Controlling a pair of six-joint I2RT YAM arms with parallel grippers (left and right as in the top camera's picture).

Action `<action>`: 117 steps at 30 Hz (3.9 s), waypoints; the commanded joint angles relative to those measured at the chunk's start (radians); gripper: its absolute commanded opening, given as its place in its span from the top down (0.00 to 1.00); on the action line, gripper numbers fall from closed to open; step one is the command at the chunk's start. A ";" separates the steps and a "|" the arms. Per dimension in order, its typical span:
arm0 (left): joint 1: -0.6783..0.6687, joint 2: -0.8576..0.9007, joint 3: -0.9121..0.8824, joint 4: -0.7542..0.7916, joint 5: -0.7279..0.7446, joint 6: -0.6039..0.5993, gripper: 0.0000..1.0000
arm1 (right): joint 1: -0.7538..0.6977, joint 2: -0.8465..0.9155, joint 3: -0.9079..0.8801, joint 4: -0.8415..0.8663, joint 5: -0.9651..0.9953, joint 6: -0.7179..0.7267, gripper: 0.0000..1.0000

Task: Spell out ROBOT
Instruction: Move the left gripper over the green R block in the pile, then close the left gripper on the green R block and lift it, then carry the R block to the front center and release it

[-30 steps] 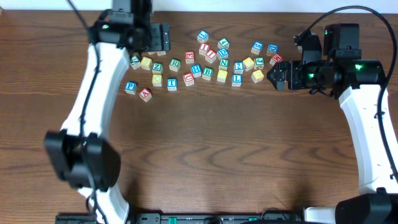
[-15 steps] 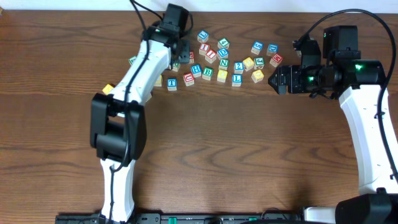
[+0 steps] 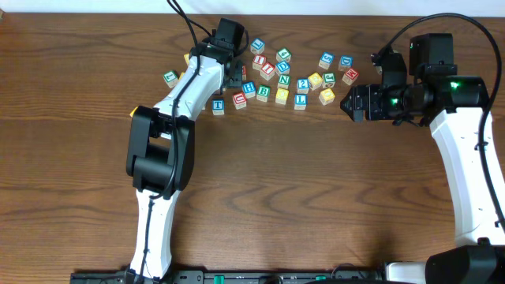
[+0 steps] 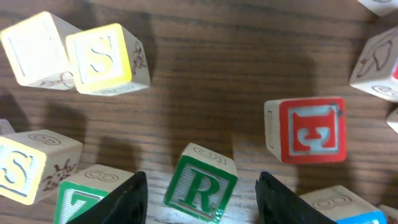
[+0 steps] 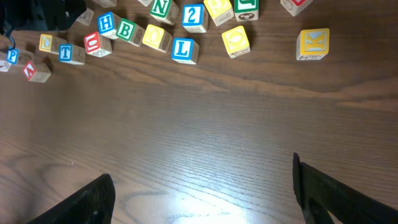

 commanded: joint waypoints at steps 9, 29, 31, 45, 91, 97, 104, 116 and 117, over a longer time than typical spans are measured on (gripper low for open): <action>0.000 0.064 0.014 0.021 -0.036 -0.002 0.45 | -0.004 -0.005 -0.011 0.008 -0.005 -0.008 0.12; 0.000 -0.068 0.011 -0.029 -0.039 -0.002 0.75 | -0.004 -0.005 -0.011 0.019 -0.001 -0.008 0.01; 0.000 -0.115 0.011 -0.050 -0.039 -0.002 0.75 | -0.004 -0.005 -0.011 0.025 -0.001 -0.008 0.01; -0.047 -0.459 0.008 -0.569 0.094 -0.013 0.78 | -0.004 -0.005 -0.011 0.035 0.104 -0.009 0.01; -0.171 -0.356 -0.603 0.101 0.150 -0.008 0.75 | -0.004 -0.003 -0.012 0.040 0.104 -0.008 0.01; -0.168 -0.356 -0.577 0.096 0.150 0.023 0.78 | -0.004 0.001 -0.012 0.042 0.108 -0.009 0.01; -0.145 -0.353 -0.580 0.067 0.150 0.016 0.78 | -0.004 0.001 -0.012 0.045 0.107 -0.008 0.01; -0.155 -0.288 -0.580 0.079 0.150 -0.077 0.78 | -0.004 0.001 -0.012 0.045 0.103 0.000 0.01; -0.155 -0.288 -0.580 0.079 0.150 -0.077 0.78 | -0.004 0.001 -0.012 0.045 0.102 0.000 0.01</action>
